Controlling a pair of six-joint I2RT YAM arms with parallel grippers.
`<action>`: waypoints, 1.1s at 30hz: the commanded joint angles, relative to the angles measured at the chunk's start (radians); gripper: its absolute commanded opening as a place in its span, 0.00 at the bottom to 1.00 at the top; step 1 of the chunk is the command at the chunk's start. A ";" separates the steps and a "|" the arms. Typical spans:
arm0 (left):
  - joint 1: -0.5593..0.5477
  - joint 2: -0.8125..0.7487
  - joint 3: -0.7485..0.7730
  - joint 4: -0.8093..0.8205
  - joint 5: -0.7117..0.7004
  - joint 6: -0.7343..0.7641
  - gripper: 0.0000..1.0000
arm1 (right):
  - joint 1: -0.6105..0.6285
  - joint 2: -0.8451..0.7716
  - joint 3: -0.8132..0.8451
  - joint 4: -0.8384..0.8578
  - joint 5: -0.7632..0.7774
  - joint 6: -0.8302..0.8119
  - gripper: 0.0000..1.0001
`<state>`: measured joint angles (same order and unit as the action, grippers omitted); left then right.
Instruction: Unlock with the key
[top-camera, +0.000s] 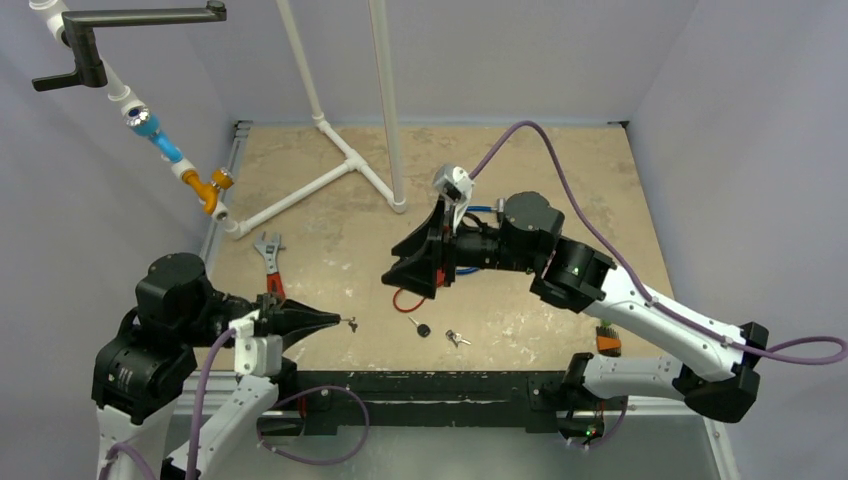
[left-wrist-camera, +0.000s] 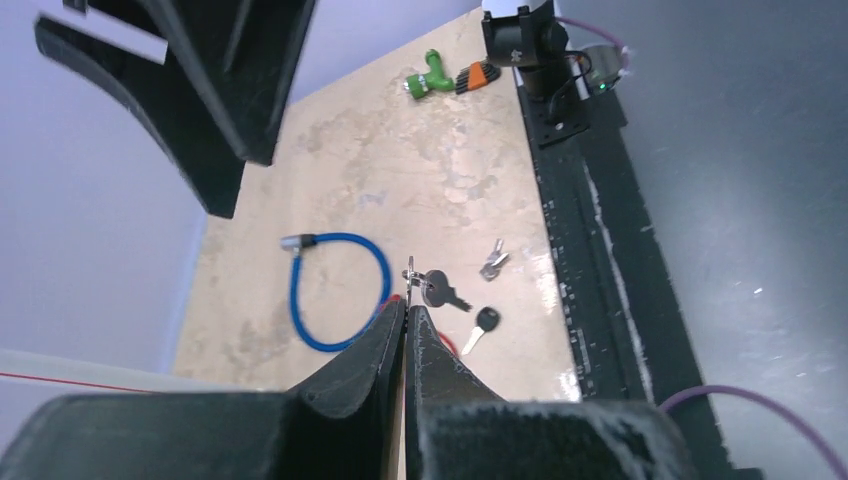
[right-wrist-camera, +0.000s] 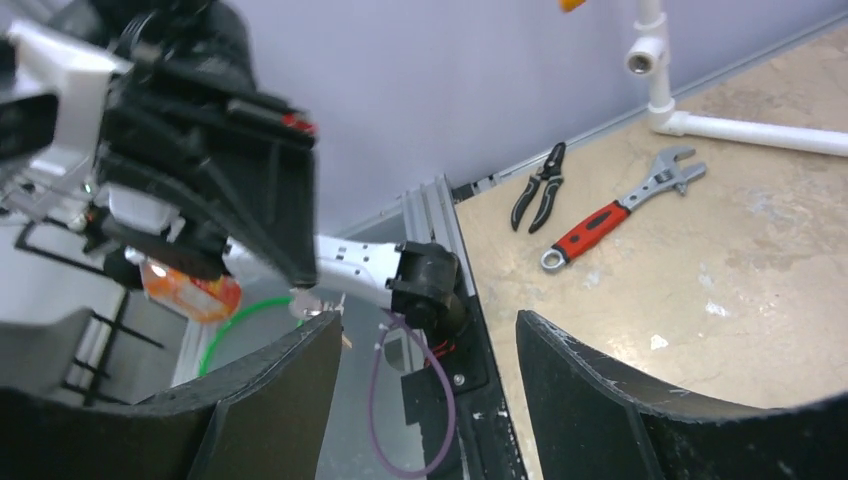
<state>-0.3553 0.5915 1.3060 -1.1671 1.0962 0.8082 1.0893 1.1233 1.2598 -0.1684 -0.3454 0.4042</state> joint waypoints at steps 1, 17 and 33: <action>-0.005 -0.026 0.005 0.036 -0.009 0.227 0.00 | -0.086 0.005 -0.033 0.161 -0.200 0.164 0.64; -0.005 -0.005 0.010 0.065 0.043 0.071 0.00 | -0.089 0.047 -0.091 0.255 -0.279 0.220 0.64; -0.005 0.041 -0.059 0.217 0.044 -0.422 0.00 | 0.106 0.041 0.036 0.025 -0.051 -0.150 0.55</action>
<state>-0.3561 0.6086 1.2438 -1.0142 1.1198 0.5167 1.1076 1.1545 1.2129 -0.0803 -0.4980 0.4099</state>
